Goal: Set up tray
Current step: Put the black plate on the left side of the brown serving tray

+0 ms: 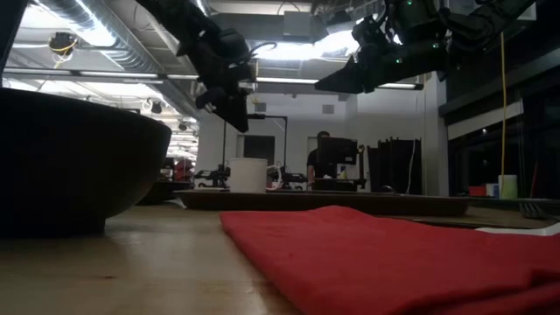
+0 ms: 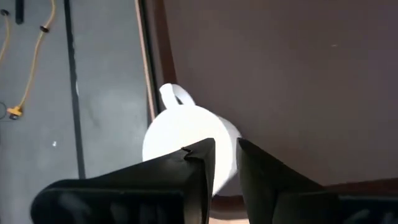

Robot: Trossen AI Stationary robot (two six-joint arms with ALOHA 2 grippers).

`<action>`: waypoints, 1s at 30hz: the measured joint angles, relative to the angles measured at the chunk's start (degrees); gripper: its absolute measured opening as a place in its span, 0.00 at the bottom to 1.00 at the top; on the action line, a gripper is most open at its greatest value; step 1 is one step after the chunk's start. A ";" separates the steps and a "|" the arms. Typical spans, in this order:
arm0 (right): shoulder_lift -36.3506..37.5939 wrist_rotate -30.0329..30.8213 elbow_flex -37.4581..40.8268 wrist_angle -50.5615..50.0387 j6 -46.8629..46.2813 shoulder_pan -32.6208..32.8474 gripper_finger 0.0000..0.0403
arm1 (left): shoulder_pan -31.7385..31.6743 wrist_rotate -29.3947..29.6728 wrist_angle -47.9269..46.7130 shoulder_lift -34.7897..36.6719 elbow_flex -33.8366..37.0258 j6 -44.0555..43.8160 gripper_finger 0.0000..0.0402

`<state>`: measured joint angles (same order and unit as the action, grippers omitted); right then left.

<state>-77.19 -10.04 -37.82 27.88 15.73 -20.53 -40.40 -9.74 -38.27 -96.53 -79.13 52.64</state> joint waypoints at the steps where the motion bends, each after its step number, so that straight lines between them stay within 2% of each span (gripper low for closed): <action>1: 0.00 0.00 0.00 0.00 -0.02 0.00 0.02 | 0.16 0.01 -0.78 0.50 0.00 -0.32 0.15; 10: 0.00 0.00 -0.01 -0.01 0.00 0.00 0.07 | 2.67 5.59 -3.52 5.60 0.00 -5.08 0.15; 17: 0.00 0.00 -0.04 1.81 1.05 0.00 0.05 | 6.10 4.80 0.60 7.16 0.00 -7.96 0.15; 20: 0.00 -0.02 -0.04 1.21 1.24 0.01 0.04 | 8.48 8.59 0.90 7.17 0.00 -8.72 0.14; 25: 0.00 -0.02 -0.04 -0.88 2.61 0.00 0.03 | 13.71 20.38 -2.02 7.17 0.00 -13.82 0.10; 30: 0.00 -0.09 -0.04 -3.23 2.48 0.02 0.03 | 18.90 21.73 -4.83 7.15 0.00 -18.55 0.05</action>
<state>-77.19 -10.13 -37.87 24.65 18.20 -20.51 -21.49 11.99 -43.10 -89.38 -79.13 34.09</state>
